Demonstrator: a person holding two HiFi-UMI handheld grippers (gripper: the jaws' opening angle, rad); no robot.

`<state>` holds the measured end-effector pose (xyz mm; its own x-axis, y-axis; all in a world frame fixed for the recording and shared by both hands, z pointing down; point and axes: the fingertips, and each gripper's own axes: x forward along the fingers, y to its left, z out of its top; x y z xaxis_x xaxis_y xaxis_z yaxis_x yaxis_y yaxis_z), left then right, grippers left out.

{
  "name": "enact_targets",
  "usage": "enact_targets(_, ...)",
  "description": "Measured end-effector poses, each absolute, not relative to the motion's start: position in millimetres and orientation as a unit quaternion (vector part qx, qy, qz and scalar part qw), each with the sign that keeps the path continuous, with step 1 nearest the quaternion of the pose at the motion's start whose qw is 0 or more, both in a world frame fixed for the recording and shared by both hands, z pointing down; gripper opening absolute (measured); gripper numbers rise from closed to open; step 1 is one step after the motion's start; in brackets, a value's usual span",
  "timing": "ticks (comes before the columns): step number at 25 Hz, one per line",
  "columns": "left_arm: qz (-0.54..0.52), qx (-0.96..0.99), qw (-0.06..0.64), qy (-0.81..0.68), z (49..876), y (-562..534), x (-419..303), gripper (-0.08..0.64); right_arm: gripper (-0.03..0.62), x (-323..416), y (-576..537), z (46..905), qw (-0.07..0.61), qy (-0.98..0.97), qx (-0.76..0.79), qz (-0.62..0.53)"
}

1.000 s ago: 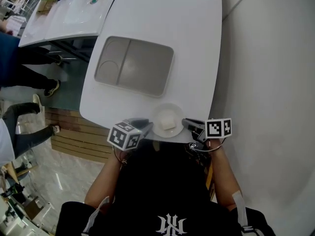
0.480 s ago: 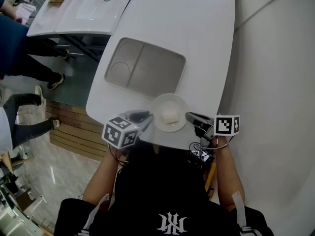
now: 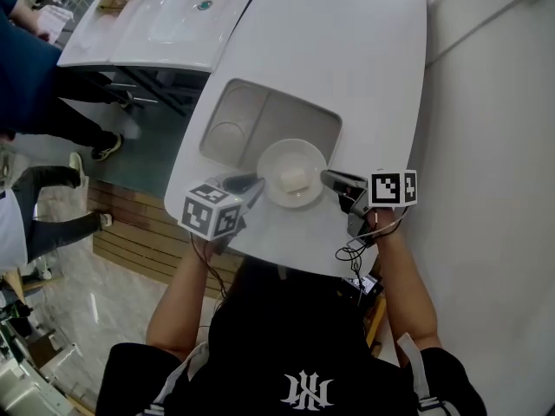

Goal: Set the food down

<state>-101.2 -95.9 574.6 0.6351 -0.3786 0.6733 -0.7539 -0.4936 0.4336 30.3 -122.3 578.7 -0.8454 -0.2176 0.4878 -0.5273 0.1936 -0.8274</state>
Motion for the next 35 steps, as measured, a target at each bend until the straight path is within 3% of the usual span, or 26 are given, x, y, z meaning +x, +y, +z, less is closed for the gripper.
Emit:
enact_targets(16, 0.288, 0.816, 0.364, -0.344, 607.5, -164.6, -136.0, 0.060, 0.018, -4.8, -188.3, 612.0, 0.150, -0.746, 0.272, 0.589)
enact_targets(35, 0.418, 0.792, 0.276, -0.348, 614.2, -167.8, -133.7, 0.071, 0.056, -4.6, -194.0, 620.3, 0.318, -0.788, 0.324, 0.417)
